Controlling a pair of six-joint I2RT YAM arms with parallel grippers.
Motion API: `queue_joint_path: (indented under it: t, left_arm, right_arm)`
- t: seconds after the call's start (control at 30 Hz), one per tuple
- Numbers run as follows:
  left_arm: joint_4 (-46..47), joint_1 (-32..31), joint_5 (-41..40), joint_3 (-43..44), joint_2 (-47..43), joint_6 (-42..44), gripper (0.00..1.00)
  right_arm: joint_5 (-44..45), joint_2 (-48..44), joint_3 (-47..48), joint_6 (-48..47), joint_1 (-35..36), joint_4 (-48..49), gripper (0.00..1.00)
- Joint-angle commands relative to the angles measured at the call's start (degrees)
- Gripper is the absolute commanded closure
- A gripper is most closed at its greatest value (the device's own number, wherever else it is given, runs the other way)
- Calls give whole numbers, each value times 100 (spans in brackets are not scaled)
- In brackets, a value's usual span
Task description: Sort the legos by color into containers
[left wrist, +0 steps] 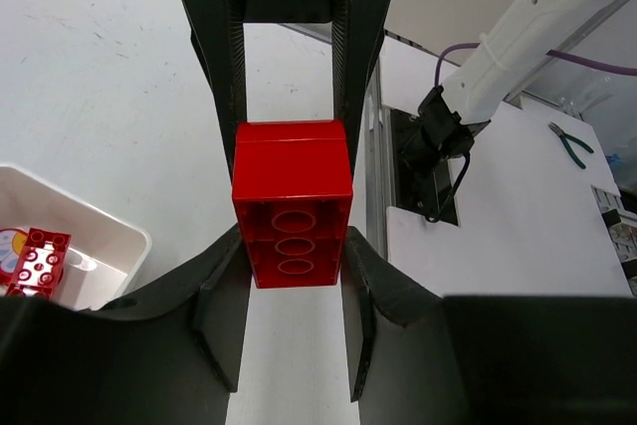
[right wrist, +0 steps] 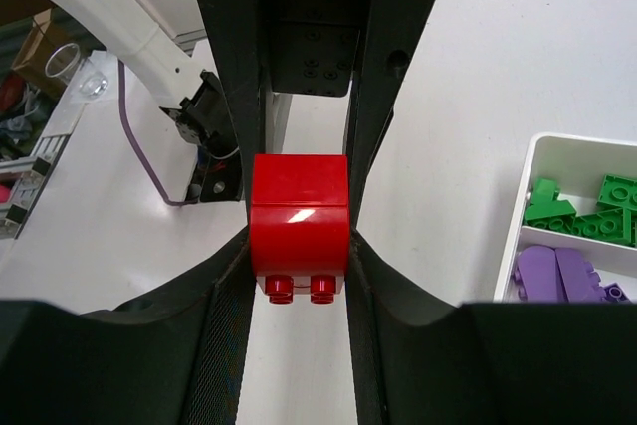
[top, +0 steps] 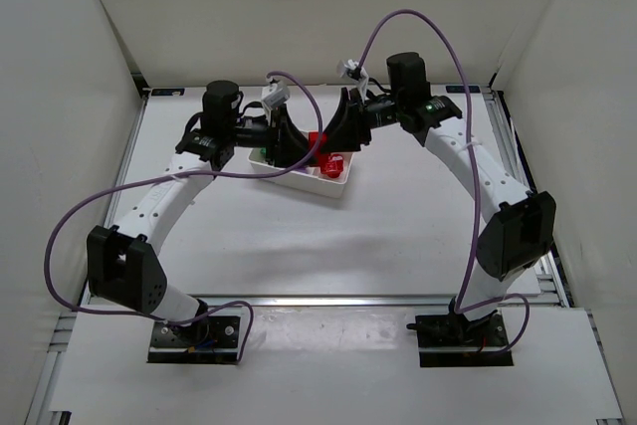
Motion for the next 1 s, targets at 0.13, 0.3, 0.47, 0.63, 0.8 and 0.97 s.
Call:
queue_joint_path:
  t: [0.13, 0.3, 0.47, 0.63, 0.8, 0.97]
  left_arm:
    - [-252, 186, -83, -148, -527, 100, 90]
    - [-288, 423, -171, -386, -730, 56, 90]
    - [-436, 546, -363, -509, -914, 152, 90]
    - [-718, 573, -1004, -421, -958, 328, 90]
    - [-867, 687, -1454, -325, -959, 503, 90]
    - [-1087, 740, -1577, -245, -958, 610, 90]
  right_arm:
    - [272, -312, -177, -598, -393, -390, 100]
    - [316, -365, -203, -887, -604, -697, 100]
    - [456, -347, -317, -1134, -745, -856, 100]
    - [938, -67, -467, -1380, -570, -847, 100]
    - [1632, 215, -853, -1144, -446, -137, 100]
    - [2205, 733, -775, -1020, -411, 339, 100]
